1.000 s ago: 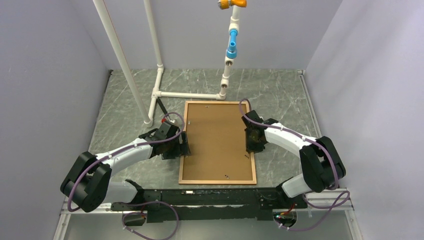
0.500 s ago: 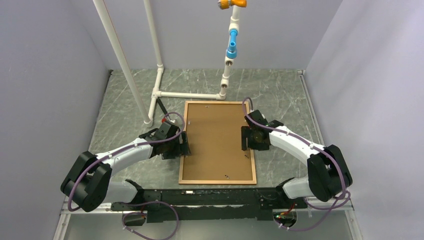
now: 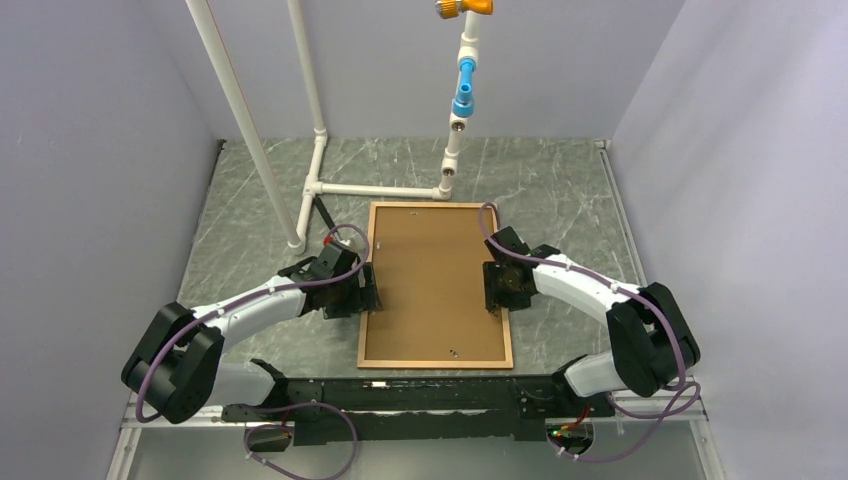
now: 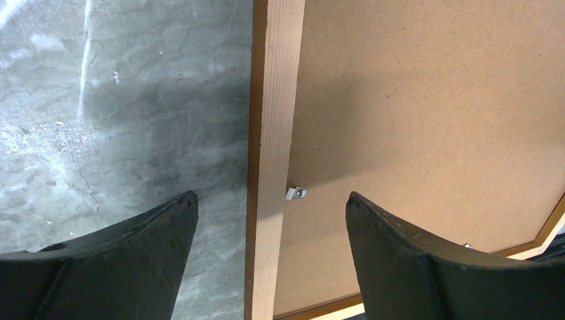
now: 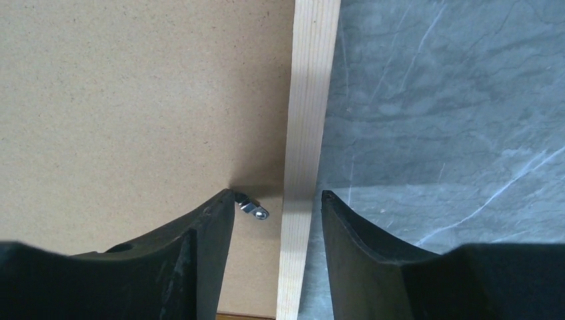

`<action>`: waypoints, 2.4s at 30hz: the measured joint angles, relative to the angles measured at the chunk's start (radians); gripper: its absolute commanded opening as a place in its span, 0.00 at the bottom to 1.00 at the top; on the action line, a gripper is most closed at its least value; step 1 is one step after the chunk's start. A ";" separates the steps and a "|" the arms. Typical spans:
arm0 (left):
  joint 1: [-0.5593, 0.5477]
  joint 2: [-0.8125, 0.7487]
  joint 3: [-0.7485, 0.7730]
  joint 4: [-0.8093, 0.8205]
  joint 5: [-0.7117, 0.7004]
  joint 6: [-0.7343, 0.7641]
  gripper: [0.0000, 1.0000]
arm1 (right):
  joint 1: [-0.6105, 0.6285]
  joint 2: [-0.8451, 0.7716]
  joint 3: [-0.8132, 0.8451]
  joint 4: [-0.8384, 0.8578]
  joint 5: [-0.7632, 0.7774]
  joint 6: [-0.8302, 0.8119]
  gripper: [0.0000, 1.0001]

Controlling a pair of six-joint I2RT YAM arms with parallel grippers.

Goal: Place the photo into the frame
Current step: Install the photo frame at the center of the board.

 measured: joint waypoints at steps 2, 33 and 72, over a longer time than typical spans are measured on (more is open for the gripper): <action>0.000 0.000 0.000 0.000 0.000 0.000 0.86 | 0.005 0.000 -0.001 0.000 -0.004 0.002 0.53; 0.000 0.000 0.000 0.000 0.000 0.001 0.86 | 0.050 -0.040 -0.030 -0.024 0.062 0.103 0.00; 0.000 0.005 0.000 0.003 0.000 0.010 0.83 | -0.041 -0.074 -0.065 0.024 -0.041 0.107 0.55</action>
